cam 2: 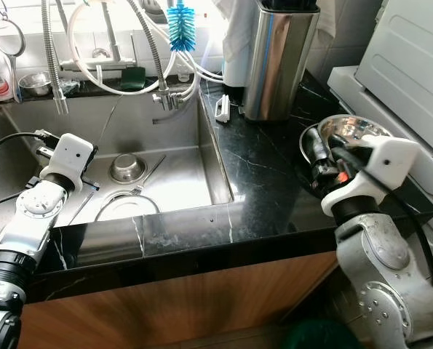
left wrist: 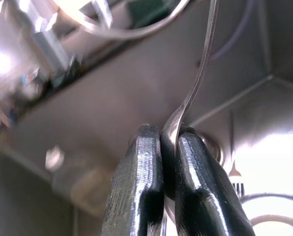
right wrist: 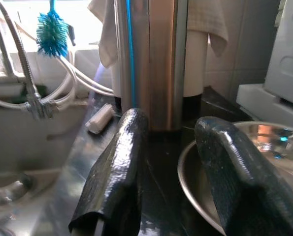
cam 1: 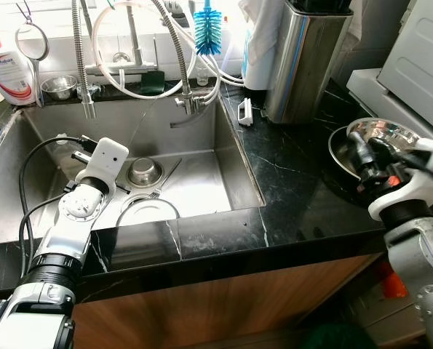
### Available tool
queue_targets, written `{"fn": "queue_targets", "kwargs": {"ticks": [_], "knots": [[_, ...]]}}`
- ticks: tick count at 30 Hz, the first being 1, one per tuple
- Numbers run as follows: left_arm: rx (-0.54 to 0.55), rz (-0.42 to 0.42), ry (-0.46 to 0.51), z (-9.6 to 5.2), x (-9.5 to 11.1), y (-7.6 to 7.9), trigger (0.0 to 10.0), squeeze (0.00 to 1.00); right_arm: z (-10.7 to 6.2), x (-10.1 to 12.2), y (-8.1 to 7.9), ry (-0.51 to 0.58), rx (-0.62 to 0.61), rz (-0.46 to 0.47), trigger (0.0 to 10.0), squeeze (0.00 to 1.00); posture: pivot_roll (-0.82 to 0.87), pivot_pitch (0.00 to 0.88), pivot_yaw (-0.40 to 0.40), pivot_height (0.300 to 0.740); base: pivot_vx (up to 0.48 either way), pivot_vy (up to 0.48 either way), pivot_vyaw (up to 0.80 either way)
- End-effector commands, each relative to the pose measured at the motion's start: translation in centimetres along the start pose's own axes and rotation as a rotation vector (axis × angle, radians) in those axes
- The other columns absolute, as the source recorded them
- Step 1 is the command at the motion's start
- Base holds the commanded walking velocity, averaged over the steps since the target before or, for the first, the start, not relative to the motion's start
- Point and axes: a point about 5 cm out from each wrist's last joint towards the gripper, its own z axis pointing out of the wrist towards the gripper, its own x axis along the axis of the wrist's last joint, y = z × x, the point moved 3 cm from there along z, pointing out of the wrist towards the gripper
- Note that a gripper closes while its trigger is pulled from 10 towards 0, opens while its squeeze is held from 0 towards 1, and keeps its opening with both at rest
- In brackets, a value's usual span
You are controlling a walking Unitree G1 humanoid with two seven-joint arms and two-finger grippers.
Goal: Kitchen organization
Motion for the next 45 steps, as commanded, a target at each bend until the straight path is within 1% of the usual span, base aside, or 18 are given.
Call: {"fn": "queue_targets", "kwargs": {"ticks": [1, 2, 3, 13, 14, 15, 16, 17, 18, 19, 21, 25, 26, 27, 31, 35, 42, 45], "knots": [[0.036, -0.043, -0.026, 0.2, -0.2, -0.9, 10.0, 0.00, -0.3, -0.3, 0.0, -0.019, 0.003, -0.024, 10.0, 0.00, 0.02, 0.047, -0.012, 0.740, 0.000, 0.000, 0.00], [0.063, -0.125, -0.103, 0.1, -1.5, -1.1, 10.0, 0.00, -0.6, -1.2, 1.5, -0.063, -0.062, -0.052, 10.0, 0.00, 0.02, 0.042, -0.011, 0.740, 0.000, 0.000, 0.00], [0.062, -0.156, -0.130, 0.1, -1.9, -1.0, 10.0, 0.00, -0.7, -1.8, 2.3, -0.087, -0.097, -0.075, 10.0, 0.00, 0.02, 0.040, -0.009, 0.740, 0.000, 0.000, 0.00], [0.040, -0.223, -0.182, 0.2, -2.7, -0.5, 10.0, 0.00, -1.4, -3.1, 3.4, -0.135, -0.160, -0.105, 10.0, 0.00, 0.02, 0.019, 0.000, 0.740, 0.000, 0.000, 0.00], [0.035, -0.233, -0.190, 0.2, -2.8, -0.2, 10.0, 0.14, -1.4, -3.0, 3.5, -0.128, -0.164, -0.121, 10.0, 0.00, 0.01, 0.009, 0.002, 0.740, 0.000, 0.000, 0.00], [0.034, -0.235, -0.191, 0.2, -2.8, -0.2, 10.0, 0.14, -1.4, -3.0, 3.5, -0.127, -0.165, -0.125, 10.0, 0.00, 0.01, 0.009, 0.002, 0.740, 0.000, 0.000, 0.00], [0.031, -0.234, -0.192, 0.2, -2.8, -0.1, 10.0, 0.33, -1.5, -3.0, 3.5, -0.127, -0.166, -0.121, 10.0, 0.00, 0.01, 0.005, 0.002, 0.740, 0.000, 0.000, 0.00], [0.029, -0.233, -0.191, 0.2, -2.8, 0.0, 10.0, 0.47, -1.5, -3.1, 3.6, -0.129, -0.168, -0.116, 10.0, 0.00, 0.01, 0.000, 0.001, 0.740, 0.000, 0.000, 0.00], [0.027, -0.233, -0.191, 0.2, -2.8, 0.1, 10.0, 0.85, -1.6, -3.1, 3.6, -0.126, -0.173, -0.126, 10.0, 0.00, 0.02, 0.000, 0.001, 0.740, 0.000, 0.000, 0.00], [0.027, -0.234, -0.190, 0.2, -2.8, 0.2, 10.0, 1.00, -1.6, -3.0, 3.7, -0.116, -0.180, -0.136, 10.0, 0.00, 0.02, 0.000, 0.000, 0.740, 0.000, 0.000, 0.00], [0.030, -0.237, -0.186, 0.2, -2.8, 0.2, 10.0, 1.00, -1.6, -2.9, 3.7, -0.091, -0.193, -0.169, 10.0, 0.00, 0.01, 0.000, 0.000, 0.740, 0.000, 0.000, 0.00], [0.036, -0.238, -0.173, 0.2, -2.6, 0.3, 10.0, 1.00, -2.0, -2.9, 3.6, -0.014, -0.241, -0.133, 10.0, 0.00, 0.02, 0.000, 0.001, 0.740, 0.000, 0.000, 0.00], [0.038, -0.245, -0.160, 0.3, -2.4, 0.3, 10.0, 1.00, -2.3, -2.9, 3.9, 0.019, -0.276, -0.197, 10.0, 0.00, 0.02, 0.000, 0.003, 0.740, 0.000, 0.000, 0.00], [0.038, -0.246, -0.151, 0.3, -2.3, 0.3, 10.0, 1.00, -2.6, -2.9, 4.0, 0.047, -0.289, -0.211, 10.0, 0.00, 0.02, 0.000, 0.004, 0.740, 0.000, 0.000, 0.00], [0.054, -0.237, -0.149, 0.3, -2.3, 0.0, 10.0, 1.00, -2.9, -3.2, 4.4, 0.053, -0.305, -0.206, 10.0, 0.00, 0.02, 0.000, 0.005, 0.740, 0.000, 0.000, 0.00], [0.056, -0.194, -0.138, 0.2, -2.4, -0.2, 10.0, 1.00, -3.4, -3.7, 5.2, 0.047, -0.306, -0.270, 10.0, 0.00, 0.02, 0.006, 0.009, 0.740, 0.000, 0.000, 0.00], [0.049, -0.185, -0.147, 0.1, -2.6, 0.2, 10.0, 1.00, -4.1, -4.0, 6.5, 0.040, -0.367, -0.249, 10.0, 0.00, 0.02, 0.026, 0.015, 0.740, 0.000, 0.000, 0.00], [0.045, -0.179, -0.143, 0.2, -2.5, 0.2, 10.0, 1.00, -4.0, -4.0, 6.6, 0.043, -0.369, -0.245, 10.0, 0.00, 0.02, 0.034, 0.017, 0.740, 0.000, 0.000, 0.00]]}}
